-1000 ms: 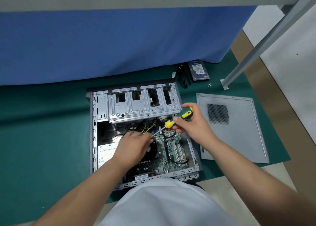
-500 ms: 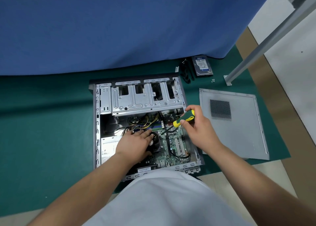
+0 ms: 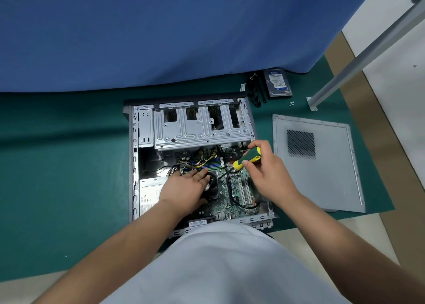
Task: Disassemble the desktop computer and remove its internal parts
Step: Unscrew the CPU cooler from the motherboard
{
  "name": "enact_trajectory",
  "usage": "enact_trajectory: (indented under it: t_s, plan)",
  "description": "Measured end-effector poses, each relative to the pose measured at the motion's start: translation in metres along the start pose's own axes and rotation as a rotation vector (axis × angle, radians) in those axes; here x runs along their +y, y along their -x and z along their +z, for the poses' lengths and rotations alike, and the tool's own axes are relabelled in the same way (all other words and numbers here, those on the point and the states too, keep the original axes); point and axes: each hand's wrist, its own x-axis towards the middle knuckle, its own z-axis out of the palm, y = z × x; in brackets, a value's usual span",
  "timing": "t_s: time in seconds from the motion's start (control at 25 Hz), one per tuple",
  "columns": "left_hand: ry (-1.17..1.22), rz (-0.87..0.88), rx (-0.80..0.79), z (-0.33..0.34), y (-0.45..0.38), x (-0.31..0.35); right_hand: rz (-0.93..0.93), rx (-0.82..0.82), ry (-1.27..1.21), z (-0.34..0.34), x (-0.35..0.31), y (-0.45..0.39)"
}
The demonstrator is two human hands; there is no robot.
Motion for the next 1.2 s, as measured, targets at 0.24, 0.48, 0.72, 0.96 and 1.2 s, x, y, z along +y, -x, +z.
enact_trajectory:
  t_s: [0.24, 0.48, 0.72, 0.96, 1.2]
  plan:
    - [-0.007, 0.004, 0.009, 0.001, 0.0, 0.0, 0.032, 0.031, -0.045, 0.001, 0.001, 0.002]
    - [-0.006, 0.001, 0.011, 0.0, 0.001, 0.0, 0.025, 0.035, -0.027, 0.001, 0.001, 0.002]
    - [-0.003, -0.002, 0.016, -0.001, 0.0, 0.001, 0.021, 0.041, -0.014, 0.0, 0.001, 0.005]
    - [-0.005, -0.001, 0.021, 0.0, 0.001, 0.001, -0.118, -0.006, 0.099, -0.005, -0.013, 0.005]
    - [-0.012, -0.006, 0.02, -0.002, 0.001, 0.002, -0.208, -0.33, 0.221, -0.014, -0.05, -0.022]
